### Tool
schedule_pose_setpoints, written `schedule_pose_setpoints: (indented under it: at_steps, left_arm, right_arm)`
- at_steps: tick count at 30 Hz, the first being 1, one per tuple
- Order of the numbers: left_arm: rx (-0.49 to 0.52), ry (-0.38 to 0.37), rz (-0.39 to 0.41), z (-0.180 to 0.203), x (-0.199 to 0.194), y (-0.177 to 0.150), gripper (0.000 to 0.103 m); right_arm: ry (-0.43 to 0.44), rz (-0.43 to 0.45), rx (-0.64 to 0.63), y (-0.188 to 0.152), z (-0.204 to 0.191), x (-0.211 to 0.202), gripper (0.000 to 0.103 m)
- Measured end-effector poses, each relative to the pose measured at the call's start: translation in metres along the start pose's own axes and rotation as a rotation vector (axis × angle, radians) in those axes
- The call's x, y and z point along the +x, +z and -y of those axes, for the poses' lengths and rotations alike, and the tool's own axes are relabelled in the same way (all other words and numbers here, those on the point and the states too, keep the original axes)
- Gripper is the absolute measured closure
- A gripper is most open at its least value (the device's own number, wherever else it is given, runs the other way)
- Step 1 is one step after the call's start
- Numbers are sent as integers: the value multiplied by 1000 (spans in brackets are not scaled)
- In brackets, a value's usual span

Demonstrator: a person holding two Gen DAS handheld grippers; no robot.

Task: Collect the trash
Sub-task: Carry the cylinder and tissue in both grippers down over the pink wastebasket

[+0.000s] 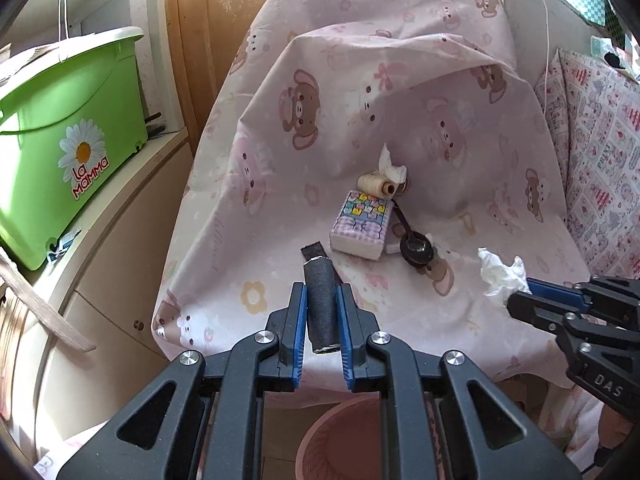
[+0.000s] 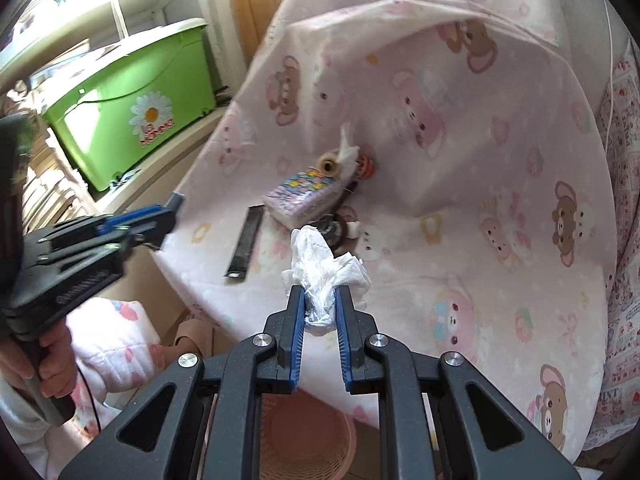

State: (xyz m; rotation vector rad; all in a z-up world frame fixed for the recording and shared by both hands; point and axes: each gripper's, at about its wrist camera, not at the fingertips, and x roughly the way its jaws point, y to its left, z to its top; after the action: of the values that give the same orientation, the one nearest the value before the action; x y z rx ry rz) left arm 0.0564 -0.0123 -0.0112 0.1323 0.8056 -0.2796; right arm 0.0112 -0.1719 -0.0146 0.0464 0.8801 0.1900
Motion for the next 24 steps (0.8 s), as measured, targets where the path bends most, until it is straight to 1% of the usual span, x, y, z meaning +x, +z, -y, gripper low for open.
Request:
schedule_pose_setpoints:
  at_steps: [3,6,10,12,15,17,19,24]
  left_arm:
    - [-23,-53,-14,1,-12,-7,89]
    - [-12,-71,4,8,-32,-12,89]
    - [-5,-90,-1,18,-44,-21,89]
    - [3,-97,-18,22,-40,-29,89]
    - [15,-80,-65,24,-25,-43,89]
    - [4,-97,-111,23,-15,-51,89]
    - [-8,-110,-156,21,-6,-57,89]
    - [-32,-134,-223,18,8,-66,89]
  right_arm:
    - [28,-15,24,-12,-5,-12,87]
    - [22,-9,20,-20,-11,-23,86]
    - [56,0,30,-26,-20,-34,86]
    - [66,-4,17,-32,-24,-35,86]
    - [60,-32,-22,-45,-28,-29,86]
    - [54,-58,-31,-51,-29,-22,86]
    - [77,-96,-28,-57,-28,-15,86]
    - [82,-148,-47,-67,-31,-2,86]
